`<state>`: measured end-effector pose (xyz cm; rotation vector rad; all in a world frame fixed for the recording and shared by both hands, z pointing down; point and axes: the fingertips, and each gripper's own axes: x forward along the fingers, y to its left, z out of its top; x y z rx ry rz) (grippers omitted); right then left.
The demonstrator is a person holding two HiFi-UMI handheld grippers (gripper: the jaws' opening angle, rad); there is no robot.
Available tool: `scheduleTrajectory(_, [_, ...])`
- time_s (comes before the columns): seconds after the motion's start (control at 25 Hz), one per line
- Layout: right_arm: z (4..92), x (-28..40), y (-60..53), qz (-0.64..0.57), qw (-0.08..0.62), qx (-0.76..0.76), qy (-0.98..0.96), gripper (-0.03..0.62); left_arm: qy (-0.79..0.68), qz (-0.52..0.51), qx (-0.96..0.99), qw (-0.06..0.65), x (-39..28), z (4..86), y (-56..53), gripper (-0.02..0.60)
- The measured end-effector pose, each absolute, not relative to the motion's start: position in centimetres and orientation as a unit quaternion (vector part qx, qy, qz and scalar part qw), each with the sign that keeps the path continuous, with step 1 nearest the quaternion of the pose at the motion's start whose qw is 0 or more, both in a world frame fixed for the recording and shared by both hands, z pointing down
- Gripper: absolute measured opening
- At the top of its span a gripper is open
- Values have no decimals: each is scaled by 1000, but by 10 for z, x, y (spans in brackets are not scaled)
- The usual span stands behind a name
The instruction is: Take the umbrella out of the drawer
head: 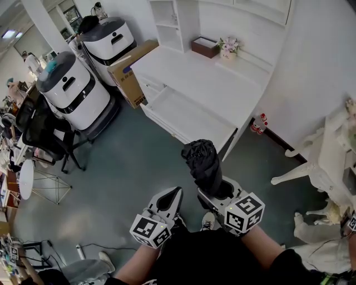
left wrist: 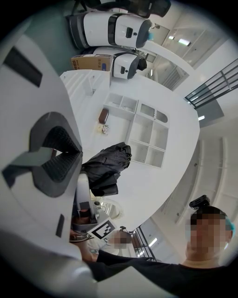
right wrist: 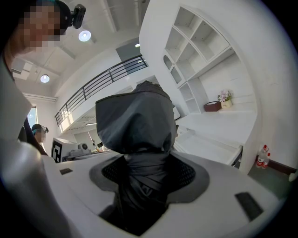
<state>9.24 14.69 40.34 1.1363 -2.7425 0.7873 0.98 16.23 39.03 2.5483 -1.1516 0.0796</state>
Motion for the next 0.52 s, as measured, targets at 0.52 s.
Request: scheduleTrajectory(0.52, [407, 94, 140, 256, 37, 369, -893, 249, -405, 32, 898, 170, 12, 392, 158, 3])
